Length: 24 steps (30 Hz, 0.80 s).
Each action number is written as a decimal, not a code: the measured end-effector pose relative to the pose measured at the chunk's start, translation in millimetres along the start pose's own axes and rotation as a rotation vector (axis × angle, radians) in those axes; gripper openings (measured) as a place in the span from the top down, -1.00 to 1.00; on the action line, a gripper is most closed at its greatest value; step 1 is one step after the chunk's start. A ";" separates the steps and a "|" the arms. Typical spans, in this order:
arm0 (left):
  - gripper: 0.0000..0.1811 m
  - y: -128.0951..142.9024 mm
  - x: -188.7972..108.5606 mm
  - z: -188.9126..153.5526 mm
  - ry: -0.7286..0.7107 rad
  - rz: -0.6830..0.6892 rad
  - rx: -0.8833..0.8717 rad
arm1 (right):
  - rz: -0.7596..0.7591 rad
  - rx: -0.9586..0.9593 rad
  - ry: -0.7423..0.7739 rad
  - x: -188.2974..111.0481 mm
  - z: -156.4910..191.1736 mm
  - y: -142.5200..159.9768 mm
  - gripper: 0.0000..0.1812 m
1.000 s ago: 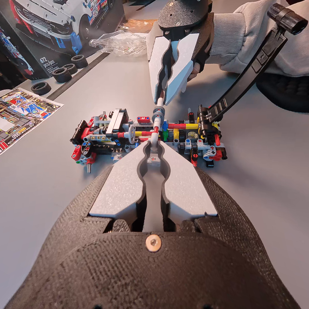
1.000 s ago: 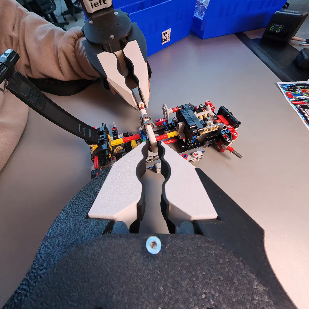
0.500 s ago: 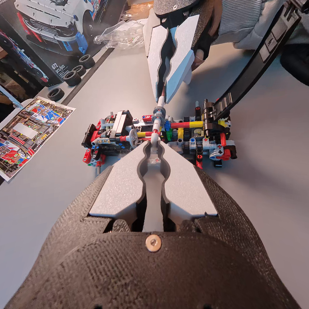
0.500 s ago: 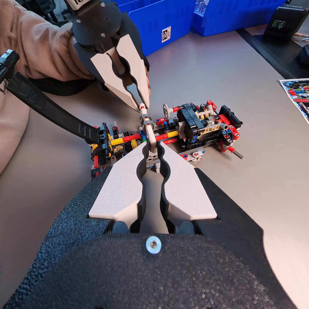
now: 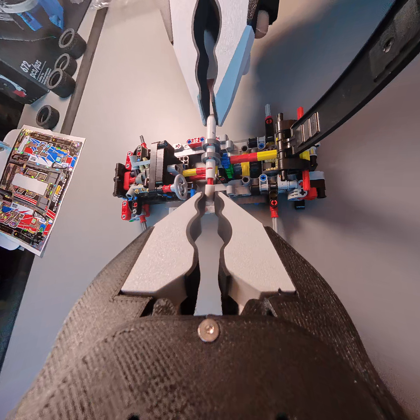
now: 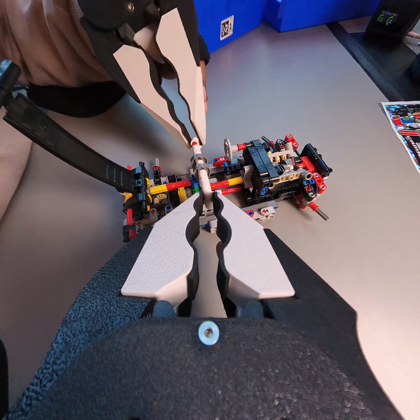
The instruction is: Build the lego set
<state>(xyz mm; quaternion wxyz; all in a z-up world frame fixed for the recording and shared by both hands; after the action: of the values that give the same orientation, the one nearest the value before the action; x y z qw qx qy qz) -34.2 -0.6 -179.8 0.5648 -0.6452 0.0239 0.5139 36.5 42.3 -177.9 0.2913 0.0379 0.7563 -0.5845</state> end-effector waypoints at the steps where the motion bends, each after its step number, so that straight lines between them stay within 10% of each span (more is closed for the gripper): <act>1: 0.94 -1.0 -0.3 0.3 0.008 0.018 0.015 | 0.015 -0.004 -0.002 0.1 0.1 0.6 0.94; 24: 0.94 -6.4 2.6 -0.9 -0.042 0.386 0.071 | 0.111 0.012 0.033 -0.9 3.2 -0.5 0.94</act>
<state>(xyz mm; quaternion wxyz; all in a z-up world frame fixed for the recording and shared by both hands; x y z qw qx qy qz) -28.4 2.5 -177.3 0.4787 -0.5973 0.1533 0.6249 38.4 39.5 -177.5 0.3105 0.0909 0.7541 -0.5715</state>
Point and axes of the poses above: each gripper's, where its closed fingertips meet, x out along the fingers, y out of its underside, z = x × y across the jaws, the point moved 2 cm from there along -x, back along the fingers, and after that the axes turned 13 degrees about -x, right-handed, at the moved point
